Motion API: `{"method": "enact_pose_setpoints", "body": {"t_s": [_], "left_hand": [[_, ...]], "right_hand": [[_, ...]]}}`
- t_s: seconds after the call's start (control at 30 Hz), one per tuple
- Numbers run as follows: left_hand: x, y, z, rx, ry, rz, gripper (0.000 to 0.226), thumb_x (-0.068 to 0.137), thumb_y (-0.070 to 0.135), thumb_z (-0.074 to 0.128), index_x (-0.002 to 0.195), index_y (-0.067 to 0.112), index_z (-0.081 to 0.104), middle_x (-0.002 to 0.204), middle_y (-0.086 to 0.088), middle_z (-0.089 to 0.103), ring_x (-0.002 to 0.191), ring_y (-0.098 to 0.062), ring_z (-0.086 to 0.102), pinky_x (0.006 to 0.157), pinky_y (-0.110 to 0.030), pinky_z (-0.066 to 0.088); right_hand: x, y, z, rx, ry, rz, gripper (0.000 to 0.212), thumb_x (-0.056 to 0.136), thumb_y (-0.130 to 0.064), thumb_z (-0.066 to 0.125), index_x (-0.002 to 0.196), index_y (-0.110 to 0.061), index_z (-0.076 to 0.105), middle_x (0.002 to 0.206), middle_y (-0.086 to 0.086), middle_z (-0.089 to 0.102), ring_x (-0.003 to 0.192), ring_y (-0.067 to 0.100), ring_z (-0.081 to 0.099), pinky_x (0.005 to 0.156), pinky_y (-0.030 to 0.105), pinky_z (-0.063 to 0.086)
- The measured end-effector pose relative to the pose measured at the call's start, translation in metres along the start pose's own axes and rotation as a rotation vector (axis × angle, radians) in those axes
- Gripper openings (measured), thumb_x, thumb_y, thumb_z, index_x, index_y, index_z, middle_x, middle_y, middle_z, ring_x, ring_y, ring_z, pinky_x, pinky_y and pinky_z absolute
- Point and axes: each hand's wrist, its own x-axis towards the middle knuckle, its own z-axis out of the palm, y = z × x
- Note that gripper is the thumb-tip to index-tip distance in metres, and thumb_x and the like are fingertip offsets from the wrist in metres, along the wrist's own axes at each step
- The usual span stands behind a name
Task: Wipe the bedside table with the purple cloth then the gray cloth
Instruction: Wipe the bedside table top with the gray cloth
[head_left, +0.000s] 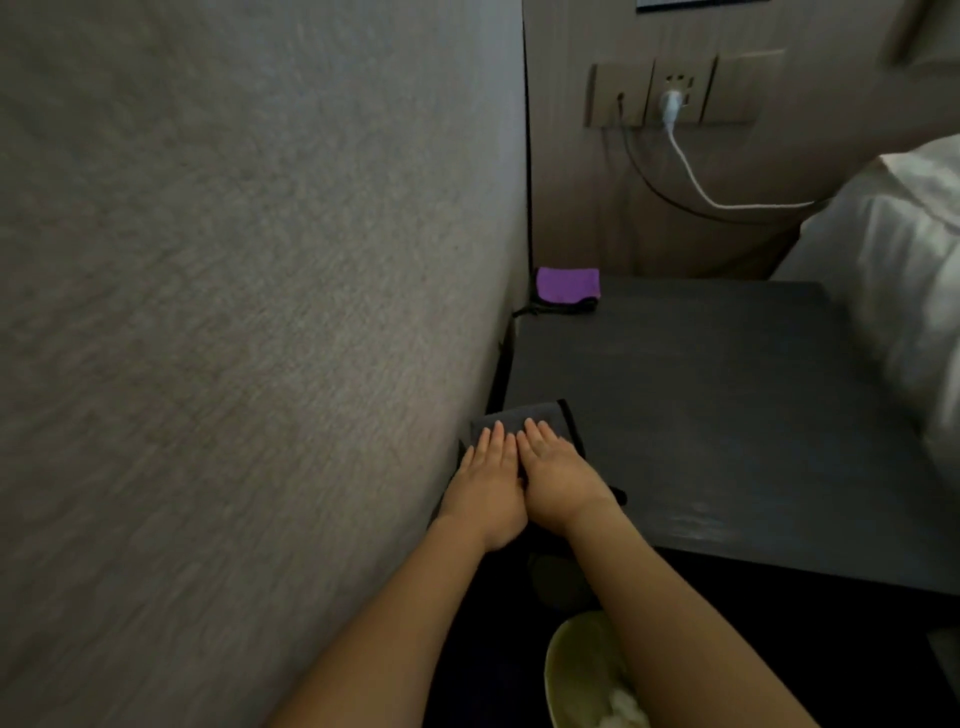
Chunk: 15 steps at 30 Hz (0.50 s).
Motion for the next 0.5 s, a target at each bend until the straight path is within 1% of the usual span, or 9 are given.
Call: {"method": "enact_pose_setpoints", "body": {"t_s": [0.17,0.37,0.5], "left_hand": [[-0.021,0.001,0.007,-0.006,-0.003,-0.038,0.067,0.098,0.023,0.029,0.151,0.004,-0.007,0.160,-0.014,-0.013,0.149,-0.025,-0.010,0.122,-0.036,-0.001],[-0.038,0.007,0.016,0.020,0.009,-0.036,0.068,0.098,0.022,0.031,0.152,0.004,-0.006,0.160,-0.014,-0.012,0.149,-0.025,-0.010,0.122,-0.035,-0.001],[-0.042,0.012,0.017,0.066,0.028,-0.038,0.069,0.097,0.020,0.034,0.152,0.004,-0.005,0.160,-0.014,-0.011,0.149,-0.025,-0.010,0.123,-0.036,0.000]], "right_hand": [[-0.021,-0.008,0.005,0.028,0.011,-0.056,0.058,0.099,-0.024,0.025,0.151,-0.010,0.002,0.160,0.008,-0.004,0.149,0.020,-0.003,0.120,0.033,0.003],[-0.045,-0.009,0.008,0.014,0.003,-0.099,0.058,0.100,-0.021,0.026,0.151,-0.010,0.001,0.160,0.008,-0.005,0.149,0.019,-0.004,0.120,0.031,0.001],[-0.048,-0.003,0.010,0.000,0.008,-0.116,0.056,0.101,-0.021,0.027,0.151,-0.011,0.003,0.161,0.007,-0.004,0.149,0.018,-0.003,0.120,0.032,0.003]]}}
